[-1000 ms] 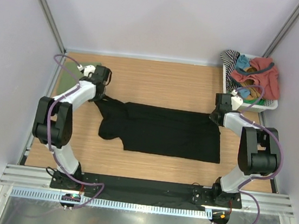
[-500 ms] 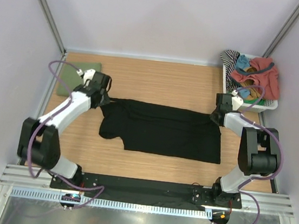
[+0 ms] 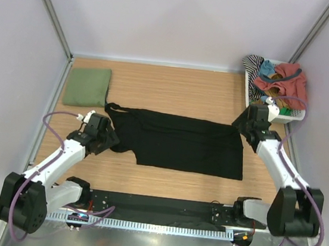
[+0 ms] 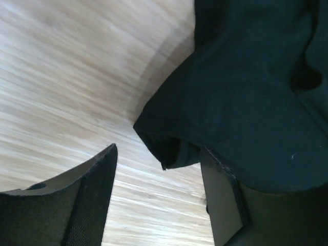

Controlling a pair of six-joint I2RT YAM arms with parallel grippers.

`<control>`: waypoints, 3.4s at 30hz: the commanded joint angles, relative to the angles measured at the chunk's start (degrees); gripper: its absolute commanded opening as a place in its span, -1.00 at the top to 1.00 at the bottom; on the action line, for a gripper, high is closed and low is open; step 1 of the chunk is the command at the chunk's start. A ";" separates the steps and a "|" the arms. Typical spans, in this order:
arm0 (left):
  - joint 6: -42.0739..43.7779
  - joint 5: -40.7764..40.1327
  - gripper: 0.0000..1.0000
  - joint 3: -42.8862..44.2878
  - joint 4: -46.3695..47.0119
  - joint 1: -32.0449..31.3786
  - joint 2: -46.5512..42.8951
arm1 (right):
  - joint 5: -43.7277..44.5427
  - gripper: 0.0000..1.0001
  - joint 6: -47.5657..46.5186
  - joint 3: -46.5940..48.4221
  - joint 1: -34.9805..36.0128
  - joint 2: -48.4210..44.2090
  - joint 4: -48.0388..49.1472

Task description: Fold and stack the tank tops

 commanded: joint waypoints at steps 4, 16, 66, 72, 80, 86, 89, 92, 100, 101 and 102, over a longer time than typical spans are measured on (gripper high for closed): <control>-9.94 8.47 0.01 -5.13 14.50 -0.05 -0.38 | -7.63 -0.06 -0.45 -8.21 0.71 -13.59 -6.03; -8.63 2.61 0.42 -7.77 12.40 -0.05 -1.17 | -8.34 0.03 -1.24 -9.71 0.80 -15.71 -8.59; -1.33 -0.66 0.44 3.04 3.35 -0.49 13.59 | -11.16 0.05 -0.63 -11.21 0.80 -15.18 -6.65; -1.07 -0.82 0.62 3.22 4.14 -0.49 15.27 | -11.15 0.05 -0.71 -11.12 0.71 -15.36 -6.83; -0.63 -3.29 0.29 3.65 1.59 -0.49 16.67 | -11.24 0.05 -0.63 -11.03 0.71 -15.27 -6.66; -1.07 -1.55 0.18 4.44 1.68 -0.66 19.13 | -11.59 0.05 -0.36 -11.99 0.71 -15.89 -5.69; -0.98 -0.92 0.34 5.50 1.68 -0.66 21.59 | -11.94 0.05 -0.45 -11.82 0.71 -15.54 -5.51; 0.16 -1.80 0.73 5.50 2.99 -0.58 23.34 | -12.30 0.06 -0.36 -11.21 0.71 -15.36 -5.60; 3.67 -1.96 1.00 8.30 2.75 1.88 26.35 | -12.83 0.06 -0.19 -9.80 0.71 -16.94 -7.01; 3.85 -3.10 1.00 9.97 1.43 1.80 25.38 | -12.74 0.06 -0.27 -9.71 0.80 -16.94 -7.27; 4.72 -3.72 1.00 11.03 -0.76 1.80 23.37 | -12.82 0.06 -0.28 -9.62 0.71 -17.03 -7.18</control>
